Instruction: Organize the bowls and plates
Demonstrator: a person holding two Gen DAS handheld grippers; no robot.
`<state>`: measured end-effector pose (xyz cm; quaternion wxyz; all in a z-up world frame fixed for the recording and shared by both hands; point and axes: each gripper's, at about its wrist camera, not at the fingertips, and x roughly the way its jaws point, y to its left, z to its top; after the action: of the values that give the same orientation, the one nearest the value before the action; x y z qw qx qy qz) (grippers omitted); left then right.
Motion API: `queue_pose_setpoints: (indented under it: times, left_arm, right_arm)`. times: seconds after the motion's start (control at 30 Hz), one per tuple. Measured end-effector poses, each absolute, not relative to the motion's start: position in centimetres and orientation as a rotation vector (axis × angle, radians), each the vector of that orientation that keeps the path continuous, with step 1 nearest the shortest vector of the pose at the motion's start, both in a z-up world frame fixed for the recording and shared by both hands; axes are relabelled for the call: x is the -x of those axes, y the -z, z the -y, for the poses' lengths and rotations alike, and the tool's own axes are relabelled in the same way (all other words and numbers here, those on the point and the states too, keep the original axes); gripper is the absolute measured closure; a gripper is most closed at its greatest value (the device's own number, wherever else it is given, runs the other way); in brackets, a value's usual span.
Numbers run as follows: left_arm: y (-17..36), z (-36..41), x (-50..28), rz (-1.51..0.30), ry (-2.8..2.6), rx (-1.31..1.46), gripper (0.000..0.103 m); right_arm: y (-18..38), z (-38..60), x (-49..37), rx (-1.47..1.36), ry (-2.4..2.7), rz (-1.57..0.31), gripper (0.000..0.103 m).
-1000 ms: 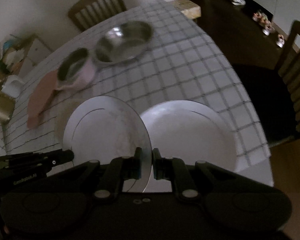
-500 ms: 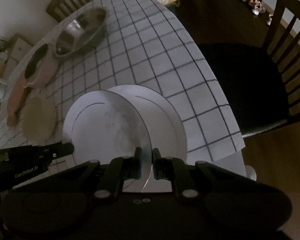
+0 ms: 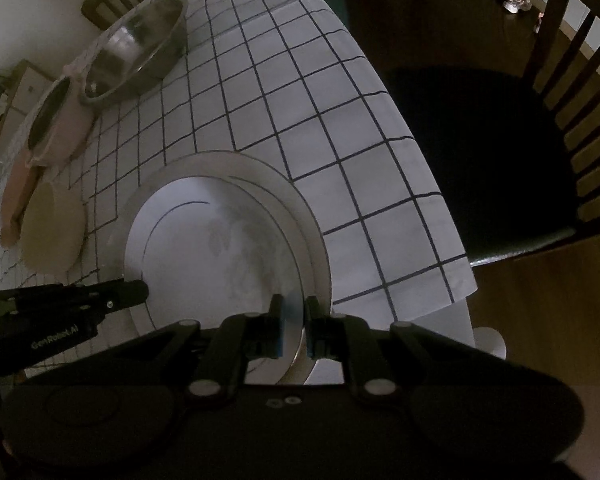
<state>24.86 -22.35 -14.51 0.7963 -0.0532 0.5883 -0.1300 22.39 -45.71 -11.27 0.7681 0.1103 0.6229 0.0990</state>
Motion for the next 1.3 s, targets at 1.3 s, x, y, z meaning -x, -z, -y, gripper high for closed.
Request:
queue_pose_setpoints:
  times: [1.3]
  left_arm:
    - [12.9,21.1,-23.9,-1.233,0.298,0.079,0.090]
  right_arm:
    - [9.4,43.8,-21.7,-0.148,-0.234,-1.276,0.068]
